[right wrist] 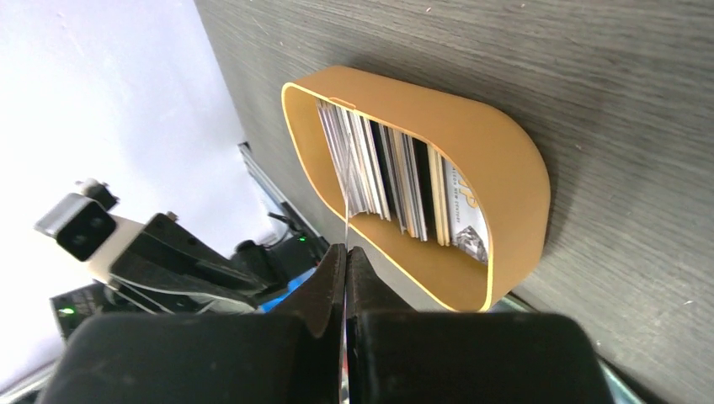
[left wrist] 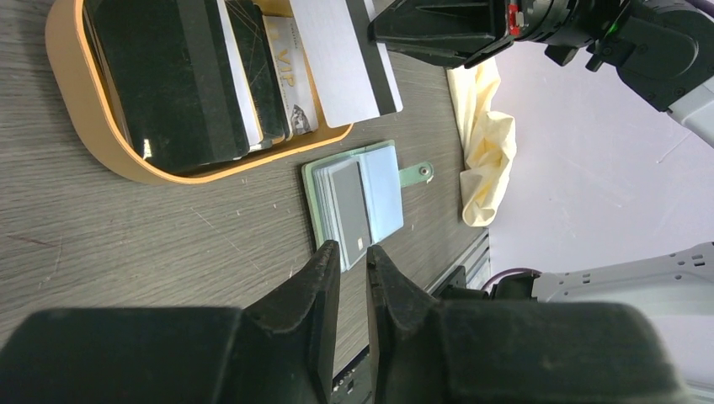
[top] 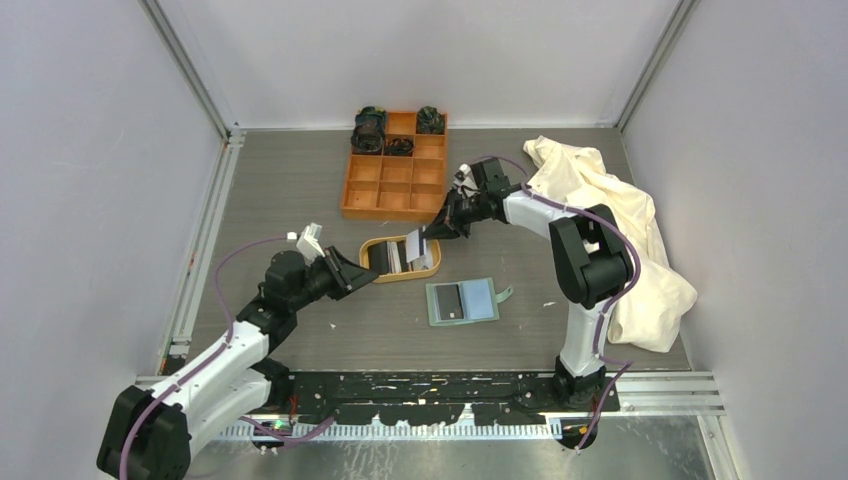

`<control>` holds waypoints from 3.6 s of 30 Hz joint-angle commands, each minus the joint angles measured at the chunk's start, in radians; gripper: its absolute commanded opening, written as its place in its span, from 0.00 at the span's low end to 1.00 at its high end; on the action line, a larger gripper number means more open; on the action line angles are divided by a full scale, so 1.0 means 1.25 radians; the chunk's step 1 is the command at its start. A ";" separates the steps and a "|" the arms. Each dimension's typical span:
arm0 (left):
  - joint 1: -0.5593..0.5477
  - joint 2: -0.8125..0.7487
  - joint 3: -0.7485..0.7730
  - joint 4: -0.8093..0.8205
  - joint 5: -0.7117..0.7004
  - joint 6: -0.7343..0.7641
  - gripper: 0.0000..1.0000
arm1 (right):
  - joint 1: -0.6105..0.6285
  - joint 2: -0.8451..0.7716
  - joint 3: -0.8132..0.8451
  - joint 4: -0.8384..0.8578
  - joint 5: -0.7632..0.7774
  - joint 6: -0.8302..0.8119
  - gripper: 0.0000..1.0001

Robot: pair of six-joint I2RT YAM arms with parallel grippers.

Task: Put the credit cards into the card holder
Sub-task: Pick up the credit card from the storage box.

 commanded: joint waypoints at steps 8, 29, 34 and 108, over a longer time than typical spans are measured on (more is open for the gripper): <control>-0.010 0.018 0.010 0.066 0.002 -0.021 0.20 | -0.018 -0.021 -0.021 0.097 -0.088 0.220 0.01; -0.032 0.090 -0.060 0.394 0.035 -0.195 0.42 | -0.019 -0.120 -0.068 0.238 -0.232 0.048 0.01; -0.077 0.077 -0.045 0.435 0.017 -0.180 0.55 | -0.020 -0.196 -0.123 0.293 -0.281 -0.026 0.01; -0.125 0.052 0.093 0.237 0.296 0.138 0.42 | 0.182 -0.284 0.008 -0.565 -0.297 -1.017 0.01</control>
